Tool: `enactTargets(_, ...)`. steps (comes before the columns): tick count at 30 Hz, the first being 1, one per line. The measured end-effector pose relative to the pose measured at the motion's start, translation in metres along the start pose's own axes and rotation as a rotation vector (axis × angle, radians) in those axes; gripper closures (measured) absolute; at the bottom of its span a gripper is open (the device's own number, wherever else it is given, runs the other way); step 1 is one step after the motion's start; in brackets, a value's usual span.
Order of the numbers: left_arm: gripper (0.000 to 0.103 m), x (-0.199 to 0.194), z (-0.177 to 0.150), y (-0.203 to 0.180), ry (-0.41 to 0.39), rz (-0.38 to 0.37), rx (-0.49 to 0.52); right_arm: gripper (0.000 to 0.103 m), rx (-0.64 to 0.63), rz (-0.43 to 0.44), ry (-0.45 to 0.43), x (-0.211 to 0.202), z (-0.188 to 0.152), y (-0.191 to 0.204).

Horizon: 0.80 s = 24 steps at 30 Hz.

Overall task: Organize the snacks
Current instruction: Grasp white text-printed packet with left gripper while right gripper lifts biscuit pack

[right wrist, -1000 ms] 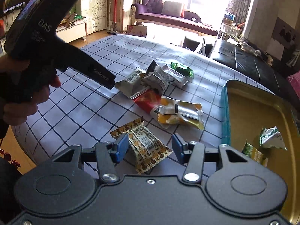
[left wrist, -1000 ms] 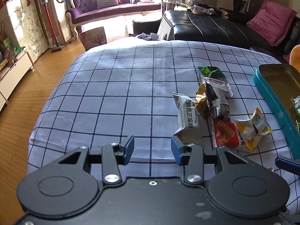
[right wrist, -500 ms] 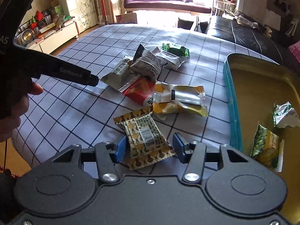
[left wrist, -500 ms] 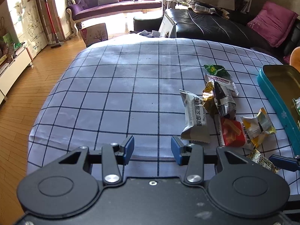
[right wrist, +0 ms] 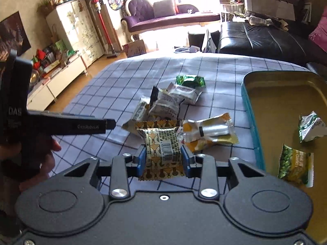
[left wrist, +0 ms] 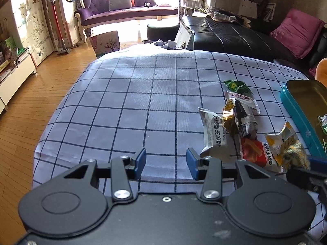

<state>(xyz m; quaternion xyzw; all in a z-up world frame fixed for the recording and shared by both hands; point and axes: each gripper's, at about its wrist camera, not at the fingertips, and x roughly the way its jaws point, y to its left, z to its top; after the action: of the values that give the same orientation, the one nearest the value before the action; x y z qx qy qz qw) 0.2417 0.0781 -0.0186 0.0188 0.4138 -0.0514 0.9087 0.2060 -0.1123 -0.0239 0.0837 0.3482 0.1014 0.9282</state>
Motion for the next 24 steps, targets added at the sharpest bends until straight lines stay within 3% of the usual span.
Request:
enactTargets(5, 0.058, -0.001, 0.019, -0.019, -0.003, -0.017, 0.021, 0.058, 0.113, -0.069, -0.079, -0.020, 0.030, -0.010)
enactTargets(8, 0.058, 0.002, 0.030, -0.034, -0.016, 0.024, 0.054, 0.058, 0.142, -0.097, -0.121, -0.024, 0.044, -0.014)
enactTargets(12, 0.058, 0.012, 0.031, -0.044, -0.009, 0.021, 0.069, 0.058, 0.178, -0.126, -0.168, -0.019, 0.044, -0.019)
enactTargets(20, 0.058, 0.021, 0.025, -0.053, -0.048, 0.024, 0.102, 0.058, 0.210, -0.201, -0.107, 0.010, 0.024, -0.033)
enactTargets(24, 0.058, 0.014, 0.019, -0.051, -0.056, -0.023, 0.102, 0.058, 0.197, -0.216, -0.111, 0.008, 0.022, -0.034)
